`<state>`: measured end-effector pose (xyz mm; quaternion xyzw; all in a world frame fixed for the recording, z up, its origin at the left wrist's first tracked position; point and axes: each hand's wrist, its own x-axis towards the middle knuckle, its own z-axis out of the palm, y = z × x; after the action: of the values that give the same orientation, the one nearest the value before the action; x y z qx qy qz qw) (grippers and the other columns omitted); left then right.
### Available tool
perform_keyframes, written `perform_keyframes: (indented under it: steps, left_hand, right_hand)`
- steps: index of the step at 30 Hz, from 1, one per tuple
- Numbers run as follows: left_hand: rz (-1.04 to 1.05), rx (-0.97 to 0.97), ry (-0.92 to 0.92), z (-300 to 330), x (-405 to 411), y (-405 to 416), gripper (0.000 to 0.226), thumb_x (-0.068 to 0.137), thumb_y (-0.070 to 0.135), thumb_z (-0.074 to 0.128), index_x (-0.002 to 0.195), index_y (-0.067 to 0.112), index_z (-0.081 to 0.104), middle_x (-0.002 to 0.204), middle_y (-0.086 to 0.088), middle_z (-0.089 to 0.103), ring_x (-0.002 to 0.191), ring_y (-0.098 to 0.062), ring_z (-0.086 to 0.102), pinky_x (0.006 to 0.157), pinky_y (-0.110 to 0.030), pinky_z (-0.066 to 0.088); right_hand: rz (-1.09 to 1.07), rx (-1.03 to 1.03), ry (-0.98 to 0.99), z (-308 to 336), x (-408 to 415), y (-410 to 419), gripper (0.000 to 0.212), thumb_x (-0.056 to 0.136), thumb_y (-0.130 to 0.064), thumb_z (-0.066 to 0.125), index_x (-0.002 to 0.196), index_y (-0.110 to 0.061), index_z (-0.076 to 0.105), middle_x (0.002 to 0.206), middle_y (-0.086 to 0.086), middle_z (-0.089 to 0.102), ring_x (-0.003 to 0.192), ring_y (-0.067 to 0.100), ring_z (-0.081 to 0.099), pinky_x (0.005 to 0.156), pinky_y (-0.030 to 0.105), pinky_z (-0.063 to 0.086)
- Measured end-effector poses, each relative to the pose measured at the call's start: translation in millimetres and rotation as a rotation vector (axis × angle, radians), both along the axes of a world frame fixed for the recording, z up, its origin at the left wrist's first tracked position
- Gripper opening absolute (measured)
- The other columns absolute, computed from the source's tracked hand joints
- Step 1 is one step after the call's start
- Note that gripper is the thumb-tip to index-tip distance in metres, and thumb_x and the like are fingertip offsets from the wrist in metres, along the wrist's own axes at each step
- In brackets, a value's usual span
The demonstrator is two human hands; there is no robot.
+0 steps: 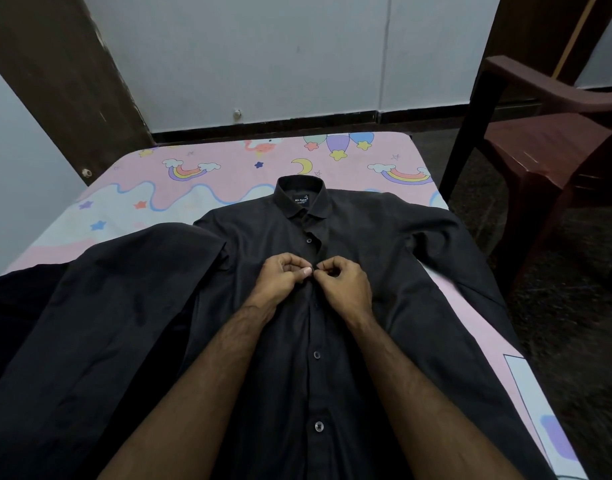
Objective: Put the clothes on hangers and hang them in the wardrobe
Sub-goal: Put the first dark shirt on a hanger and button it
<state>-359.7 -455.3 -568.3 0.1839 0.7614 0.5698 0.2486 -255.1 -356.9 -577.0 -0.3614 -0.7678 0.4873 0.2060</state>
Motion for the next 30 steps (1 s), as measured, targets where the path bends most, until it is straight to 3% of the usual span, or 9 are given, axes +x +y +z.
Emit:
perform_keyframes:
  steps: [10,15,19,24,27,30]
  left_hand:
    - [0.047,0.019,0.022,-1,3,-1,0.006,0.086,0.002,0.074,0.089,0.006,0.072,0.073,0.000,0.069,0.066,-0.005,0.062,0.067,-0.015,0.051]
    - [0.065,0.055,0.016,0,4,-2,0.007,0.085,-0.003,0.072,0.086,0.004,0.071,0.073,-0.005,0.070,0.061,-0.005,0.060,0.062,-0.013,0.048]
    - [0.070,0.053,0.034,-3,5,-1,0.009,0.085,-0.002,0.073,0.084,0.006,0.071,0.075,-0.006,0.069,0.063,-0.007,0.060,0.065,-0.016,0.050]
    - [0.076,0.085,0.023,-2,5,-3,0.014,0.089,0.018,0.073,0.080,0.008,0.070,0.066,0.000,0.066,0.059,0.000,0.059,0.054,-0.008,0.042]
    - [0.080,0.084,0.035,-6,4,-2,0.011,0.083,0.012,0.080,0.080,0.008,0.070,0.064,0.002,0.069,0.061,-0.003,0.063,0.066,-0.015,0.050]
    - [0.101,0.048,0.084,-11,2,-1,0.015,0.084,0.007,0.078,0.079,0.012,0.065,0.064,-0.001,0.069,0.062,-0.009,0.063,0.069,-0.024,0.051]
  right_hand:
    - [0.018,-0.050,0.111,-3,1,2,0.010,0.084,-0.034,0.068,0.080,-0.028,0.076,0.078,-0.016,0.073,0.078,-0.001,0.067,0.074,0.028,0.055]
    - [0.071,-0.114,0.170,-5,3,8,0.012,0.088,-0.030,0.070,0.082,-0.026,0.080,0.076,-0.013,0.075,0.073,0.004,0.069,0.077,0.033,0.059]
    - [0.113,-0.182,0.176,-5,4,10,0.004,0.085,-0.021,0.077,0.082,-0.022,0.079,0.073,-0.004,0.076,0.074,0.011,0.073,0.081,0.041,0.062]
    - [0.119,-0.180,0.125,-3,2,12,0.018,0.072,-0.033,0.089,0.078,-0.021,0.076,0.073,-0.004,0.076,0.071,0.011,0.072,0.076,0.039,0.062]
    - [0.112,-0.127,0.069,-3,0,12,0.025,0.070,-0.041,0.089,0.078,-0.023,0.074,0.073,-0.009,0.075,0.070,0.006,0.071,0.070,0.031,0.060]
    - [0.138,-0.176,0.076,-2,-1,14,0.015,0.078,-0.032,0.084,0.080,-0.020,0.075,0.071,-0.005,0.075,0.066,0.006,0.069,0.071,0.032,0.059]
